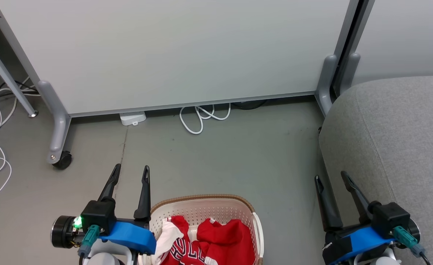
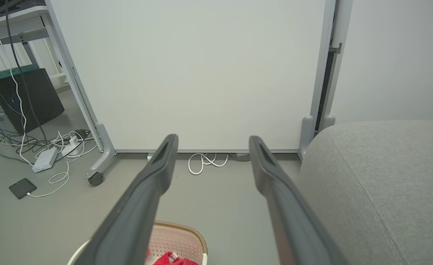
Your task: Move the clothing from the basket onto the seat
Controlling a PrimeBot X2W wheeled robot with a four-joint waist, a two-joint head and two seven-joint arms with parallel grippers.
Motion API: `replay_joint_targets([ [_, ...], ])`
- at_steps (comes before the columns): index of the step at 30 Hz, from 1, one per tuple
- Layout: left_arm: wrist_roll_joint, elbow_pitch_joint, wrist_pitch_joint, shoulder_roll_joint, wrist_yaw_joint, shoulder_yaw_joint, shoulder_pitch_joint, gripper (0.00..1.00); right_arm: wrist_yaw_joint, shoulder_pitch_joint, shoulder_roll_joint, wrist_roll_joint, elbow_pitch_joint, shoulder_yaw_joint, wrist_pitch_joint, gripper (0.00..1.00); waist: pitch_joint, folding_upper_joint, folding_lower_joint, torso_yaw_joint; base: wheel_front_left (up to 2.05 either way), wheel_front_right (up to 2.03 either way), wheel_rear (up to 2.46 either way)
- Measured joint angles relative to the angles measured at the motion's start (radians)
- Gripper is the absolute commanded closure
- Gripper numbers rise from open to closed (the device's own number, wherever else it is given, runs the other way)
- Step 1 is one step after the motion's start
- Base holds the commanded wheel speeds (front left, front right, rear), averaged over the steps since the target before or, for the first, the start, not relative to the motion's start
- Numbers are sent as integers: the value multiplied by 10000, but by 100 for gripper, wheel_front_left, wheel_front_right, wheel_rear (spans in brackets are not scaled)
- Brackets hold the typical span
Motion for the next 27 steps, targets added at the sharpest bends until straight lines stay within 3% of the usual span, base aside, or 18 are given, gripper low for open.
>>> replay_joint_targets([
  [13, 209, 639, -10, 0, -205, -293, -452, 0, 0, -189, -2, 15, -50, 90, 0, 0, 293, 0, 0, -149, 0, 0, 0],
  [27, 320, 4054, -12, 441, -416, -1701, -3064, 0, 0, -1409, -10, 50, -424, 213, 0, 0, 2278, 0, 1, -778, 0, 0, 0],
])
